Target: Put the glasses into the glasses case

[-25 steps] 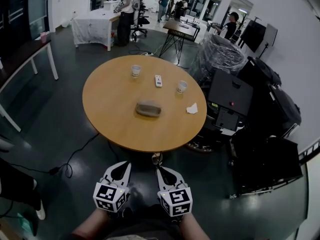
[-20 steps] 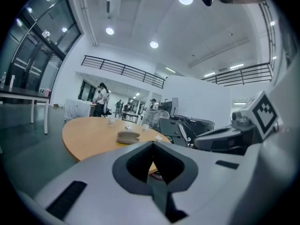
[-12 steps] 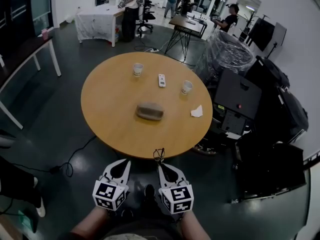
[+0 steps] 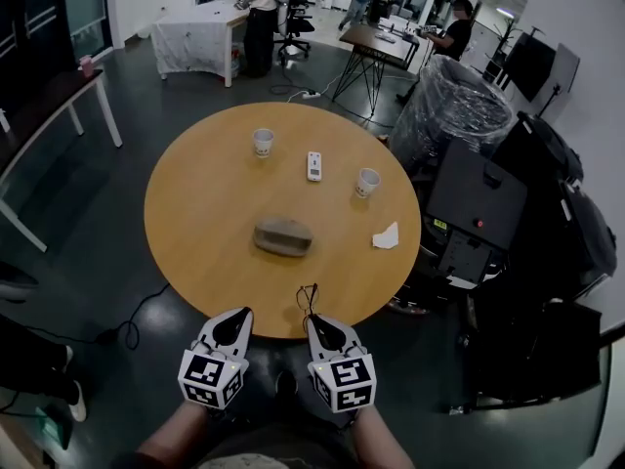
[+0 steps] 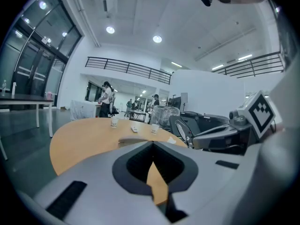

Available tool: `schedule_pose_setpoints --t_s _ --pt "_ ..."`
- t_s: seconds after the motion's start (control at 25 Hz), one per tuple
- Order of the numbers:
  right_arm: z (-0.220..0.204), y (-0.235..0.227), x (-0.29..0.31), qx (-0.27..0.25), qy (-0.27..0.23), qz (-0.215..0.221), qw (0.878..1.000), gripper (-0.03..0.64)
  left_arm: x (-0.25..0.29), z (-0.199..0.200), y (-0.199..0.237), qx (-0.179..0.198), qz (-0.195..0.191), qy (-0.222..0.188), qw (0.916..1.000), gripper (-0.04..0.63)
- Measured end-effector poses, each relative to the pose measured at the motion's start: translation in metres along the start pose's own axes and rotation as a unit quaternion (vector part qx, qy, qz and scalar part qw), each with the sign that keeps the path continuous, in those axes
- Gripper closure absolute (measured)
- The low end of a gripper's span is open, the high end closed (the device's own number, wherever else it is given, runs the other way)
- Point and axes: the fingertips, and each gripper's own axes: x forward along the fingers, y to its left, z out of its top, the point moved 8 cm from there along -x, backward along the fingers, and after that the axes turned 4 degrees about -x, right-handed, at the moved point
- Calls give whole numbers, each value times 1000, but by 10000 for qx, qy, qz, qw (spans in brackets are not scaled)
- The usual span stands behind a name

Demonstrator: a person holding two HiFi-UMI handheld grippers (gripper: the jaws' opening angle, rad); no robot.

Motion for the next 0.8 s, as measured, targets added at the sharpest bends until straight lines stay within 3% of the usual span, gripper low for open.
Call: schedule_pose_setpoints --t_s 0.52,0.8 --pt "10 -70 37 -150 -18 487 9987 621 61 12 -9 6 528 2 9986 589" --pt "3 -79 52 130 113 824 9964 622 74 10 -11 -31 671 64 9977 589"
